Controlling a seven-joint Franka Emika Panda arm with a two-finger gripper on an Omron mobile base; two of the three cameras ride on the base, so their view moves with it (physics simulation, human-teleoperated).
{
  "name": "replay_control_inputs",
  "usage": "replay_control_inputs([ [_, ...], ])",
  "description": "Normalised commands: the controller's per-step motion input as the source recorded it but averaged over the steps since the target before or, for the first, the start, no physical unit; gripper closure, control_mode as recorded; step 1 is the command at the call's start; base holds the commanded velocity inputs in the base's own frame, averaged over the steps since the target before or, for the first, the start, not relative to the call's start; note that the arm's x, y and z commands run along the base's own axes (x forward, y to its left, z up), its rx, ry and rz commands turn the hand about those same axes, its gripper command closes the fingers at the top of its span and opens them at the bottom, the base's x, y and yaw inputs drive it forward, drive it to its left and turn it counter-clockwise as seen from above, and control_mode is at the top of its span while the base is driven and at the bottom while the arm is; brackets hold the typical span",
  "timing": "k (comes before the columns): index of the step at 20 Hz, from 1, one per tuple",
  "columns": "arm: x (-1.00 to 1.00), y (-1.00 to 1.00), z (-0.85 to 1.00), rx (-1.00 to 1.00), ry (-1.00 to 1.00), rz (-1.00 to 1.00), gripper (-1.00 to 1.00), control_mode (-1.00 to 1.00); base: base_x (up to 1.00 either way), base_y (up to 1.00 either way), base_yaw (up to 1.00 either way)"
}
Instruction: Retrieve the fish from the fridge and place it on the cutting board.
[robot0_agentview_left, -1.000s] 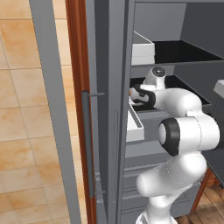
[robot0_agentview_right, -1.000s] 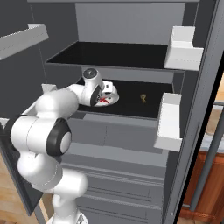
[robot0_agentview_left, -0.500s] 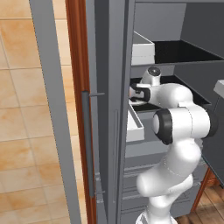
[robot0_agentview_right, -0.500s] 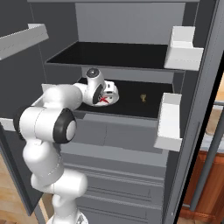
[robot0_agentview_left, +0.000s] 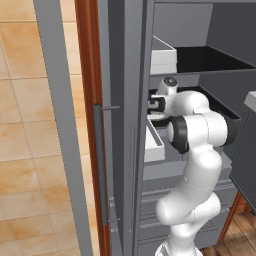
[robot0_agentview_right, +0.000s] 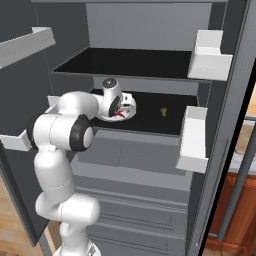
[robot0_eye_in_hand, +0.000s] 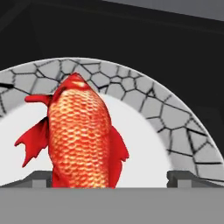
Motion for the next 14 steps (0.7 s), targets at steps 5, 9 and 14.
replay_control_inputs([
  [5,0.3,0.02,-0.11,0.04,0.03,0.0,-1.0,-1.0,0.0,0.0,0.0],
  [9,0.01,0.0,-0.29,0.08,0.02,0.0,-1.0,-1.0,0.0,0.0,0.0],
  [14,0.0,0.0,-0.18,0.05,0.0,0.0,1.0,-1.0,0.0,0.0,0.0],
])
